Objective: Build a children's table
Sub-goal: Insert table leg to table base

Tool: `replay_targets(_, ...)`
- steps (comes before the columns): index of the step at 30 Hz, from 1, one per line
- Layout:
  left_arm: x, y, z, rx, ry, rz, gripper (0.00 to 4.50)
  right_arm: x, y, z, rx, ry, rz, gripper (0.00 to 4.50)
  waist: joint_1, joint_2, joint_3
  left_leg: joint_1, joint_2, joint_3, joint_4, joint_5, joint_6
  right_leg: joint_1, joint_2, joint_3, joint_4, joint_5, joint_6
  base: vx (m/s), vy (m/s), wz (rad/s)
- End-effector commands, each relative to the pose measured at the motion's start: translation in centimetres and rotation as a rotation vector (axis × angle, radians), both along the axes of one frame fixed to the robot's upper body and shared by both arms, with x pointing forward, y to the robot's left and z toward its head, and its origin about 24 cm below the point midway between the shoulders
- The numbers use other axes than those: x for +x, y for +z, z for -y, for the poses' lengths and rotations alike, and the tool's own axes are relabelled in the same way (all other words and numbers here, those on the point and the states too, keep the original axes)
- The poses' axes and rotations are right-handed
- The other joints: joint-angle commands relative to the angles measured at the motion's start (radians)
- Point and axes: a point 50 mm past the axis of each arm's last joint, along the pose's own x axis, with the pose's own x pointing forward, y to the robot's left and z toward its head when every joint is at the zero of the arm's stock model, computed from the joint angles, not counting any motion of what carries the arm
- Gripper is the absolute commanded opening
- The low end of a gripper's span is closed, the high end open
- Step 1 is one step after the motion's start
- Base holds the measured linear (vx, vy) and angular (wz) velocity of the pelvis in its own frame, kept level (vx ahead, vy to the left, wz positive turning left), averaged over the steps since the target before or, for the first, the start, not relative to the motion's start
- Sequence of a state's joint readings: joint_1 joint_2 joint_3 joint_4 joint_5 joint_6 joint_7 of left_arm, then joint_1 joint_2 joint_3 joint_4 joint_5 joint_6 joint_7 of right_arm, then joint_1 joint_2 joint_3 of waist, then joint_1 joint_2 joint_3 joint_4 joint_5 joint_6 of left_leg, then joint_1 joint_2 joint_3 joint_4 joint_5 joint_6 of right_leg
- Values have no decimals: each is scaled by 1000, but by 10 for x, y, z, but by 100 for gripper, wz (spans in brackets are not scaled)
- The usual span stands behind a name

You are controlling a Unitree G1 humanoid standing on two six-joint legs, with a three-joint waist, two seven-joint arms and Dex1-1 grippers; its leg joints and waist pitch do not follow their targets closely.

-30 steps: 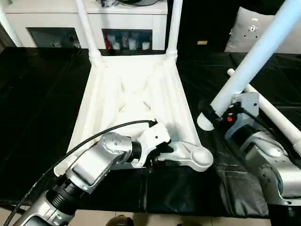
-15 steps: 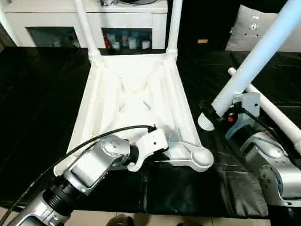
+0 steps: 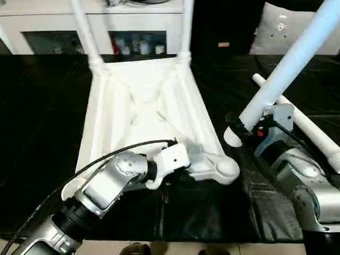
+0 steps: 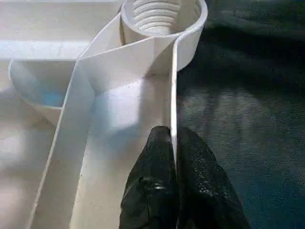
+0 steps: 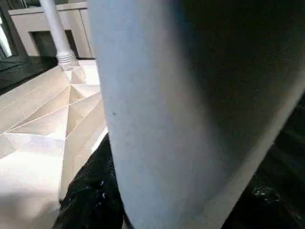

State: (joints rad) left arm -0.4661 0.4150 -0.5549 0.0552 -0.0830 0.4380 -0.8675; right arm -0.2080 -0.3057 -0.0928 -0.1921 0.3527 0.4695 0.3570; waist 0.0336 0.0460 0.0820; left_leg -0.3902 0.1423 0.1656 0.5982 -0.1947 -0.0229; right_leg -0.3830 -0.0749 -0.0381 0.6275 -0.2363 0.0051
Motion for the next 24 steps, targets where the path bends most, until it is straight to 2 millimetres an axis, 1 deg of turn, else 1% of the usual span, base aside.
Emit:
replay_targets(1,22,4,-24,27,156,67,0,4,9,1,0,-13,41,192,8,-14,-52,14,72,-27,-77,-128,59,43,-75,45,-81,-53,-253,0,0,0)
replay_targets(2,27,6,-26,15,170,95,0,5,10,1,22,-9,35,192,5,-13,-50,12,72,-28,-78,-138,54,43,-75,45,-82,-73,-251,0,0,0)
replay_targets(4,33,14,-26,-44,153,145,0,7,14,-3,53,19,48,192,3,-15,-53,13,73,-27,-78,-135,51,43,-76,47,-81,-69,-247,0,0,0)
replay_targets(5,33,16,-26,-59,143,148,0,7,16,-4,42,28,70,192,3,-14,-56,12,74,-28,-75,-111,56,46,-76,47,-77,-33,-250,0,0,0)
replay_targets(6,33,16,-26,-68,141,138,0,8,16,-6,17,41,96,192,3,-10,-59,13,75,-26,-72,-85,63,44,-76,46,-71,25,-260,0,0,0)
replay_targets(7,32,16,-26,-77,136,127,0,9,14,-8,-16,55,90,192,5,-13,-61,12,75,-26,-69,-51,79,45,-76,45,-64,92,-270,0,0,0)
replay_targets(8,32,16,-25,-80,129,127,0,10,11,-8,-26,58,44,192,4,-14,-61,11,73,-26,-67,-28,88,47,-74,45,-61,120,-275,0,0,0)
replay_targets(9,31,15,-25,-80,124,120,0,10,8,-6,-24,35,1,192,5,-13,-62,12,71,-24,-65,-3,106,47,-73,45,-58,160,-287,0,0,0)
replay_targets(10,31,14,-25,-79,120,115,0,11,7,-4,-24,18,-18,192,6,-12,-63,11,71,-24,-63,3,114,48,-74,44,-56,169,-292,0,0,0)
replay_targets(11,31,12,-26,-72,115,124,0,14,9,-3,-26,21,9,192,9,-12,-63,11,72,-23,-62,3,123,46,-77,44,-57,167,-297,0,0,0)
replay_targets(12,31,12,-26,-70,115,127,0,14,9,-3,-26,25,16,192,11,-13,-64,10,73,-22,-60,2,125,48,-78,44,-56,166,-299,0,0,0)
replay_targets(13,32,11,-27,-67,122,135,0,15,11,-3,-27,39,29,192,12,-11,-63,9,74,-23,-61,2,127,47,-78,44,-55,167,-299,0,0,0)
replay_targets(14,32,9,-28,-64,136,116,0,15,12,-3,-25,37,39,192,12,-12,-61,9,75,-23,-61,-4,130,46,-77,43,-56,160,-297,0,0,0)
replay_targets(16,32,6,-29,-73,152,74,0,18,16,-2,-22,50,56,192,11,-11,-57,10,75,-22,-64,-31,123,45,-78,43,-61,117,-298,0,0,0)
replay_targets(17,32,5,-29,-86,156,52,0,19,17,-1,-18,57,58,192,10,-11,-55,11,76,-22,-66,-53,115,45,-77,43,-64,78,-297,0,0,0)
replay_targets(18,32,6,-29,-103,152,52,27,20,17,-1,-4,74,54,192,10,-14,-54,12,76,-22,-67,-64,108,45,-78,44,-66,51,-297,0,0,0)
replay_targets(19,33,7,-28,-117,163,55,44,20,17,-2,9,90,45,192,9,-16,-51,10,75,-21,-68,-70,107,45,-78,44,-68,38,-296,0,0,0)
replay_targets(20,34,7,-28,-126,172,55,55,20,17,-2,17,100,41,192,12,-12,-52,14,77,-20,-67,-75,103,43,-80,46,-68,24,-295,0,0,0)
replay_targets(22,34,8,-28,-135,174,50,63,21,18,-3,27,119,36,192,14,-10,-55,15,80,-21,-67,-67,102,42,-78,45,-65,46,-303,0,0,0)
replay_targets(24,34,9,-28,-130,174,58,84,22,18,-4,28,127,39,192,15,-12,-57,14,79,-22,-65,-39,114,41,-76,43,-59,101,-308,0,0,0)
